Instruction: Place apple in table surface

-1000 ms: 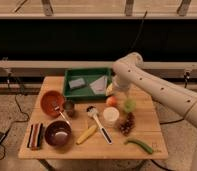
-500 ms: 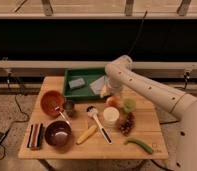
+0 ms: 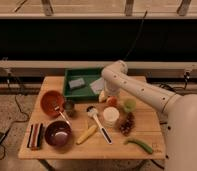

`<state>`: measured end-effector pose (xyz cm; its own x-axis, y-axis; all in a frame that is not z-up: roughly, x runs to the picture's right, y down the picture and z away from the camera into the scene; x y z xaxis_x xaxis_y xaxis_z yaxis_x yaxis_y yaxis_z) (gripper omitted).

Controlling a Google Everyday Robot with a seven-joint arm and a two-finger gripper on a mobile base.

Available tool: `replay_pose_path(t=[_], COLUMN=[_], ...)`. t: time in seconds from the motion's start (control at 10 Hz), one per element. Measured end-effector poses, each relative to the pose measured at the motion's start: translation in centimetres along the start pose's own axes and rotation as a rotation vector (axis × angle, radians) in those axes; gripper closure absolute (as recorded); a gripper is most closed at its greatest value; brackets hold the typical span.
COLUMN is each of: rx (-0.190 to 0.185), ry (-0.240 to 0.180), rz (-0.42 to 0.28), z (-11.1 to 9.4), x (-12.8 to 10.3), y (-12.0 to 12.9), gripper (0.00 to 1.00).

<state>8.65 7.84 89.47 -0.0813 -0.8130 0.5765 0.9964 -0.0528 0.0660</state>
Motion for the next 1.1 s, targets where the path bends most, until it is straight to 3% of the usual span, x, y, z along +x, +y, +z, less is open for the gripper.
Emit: replay_pose_path(t=[0.5,0.8,1.1], rx=[-0.028,-0.052,-0.070], ry=[0.006,-0.017,-0.037], rz=[0.024,0.038,0.047], z=[1.4,2.6,3.3], x=[1.6,1.8,1.6], y=[0.6,0.9,1.9], gripper=[0.28,0.29,0.50])
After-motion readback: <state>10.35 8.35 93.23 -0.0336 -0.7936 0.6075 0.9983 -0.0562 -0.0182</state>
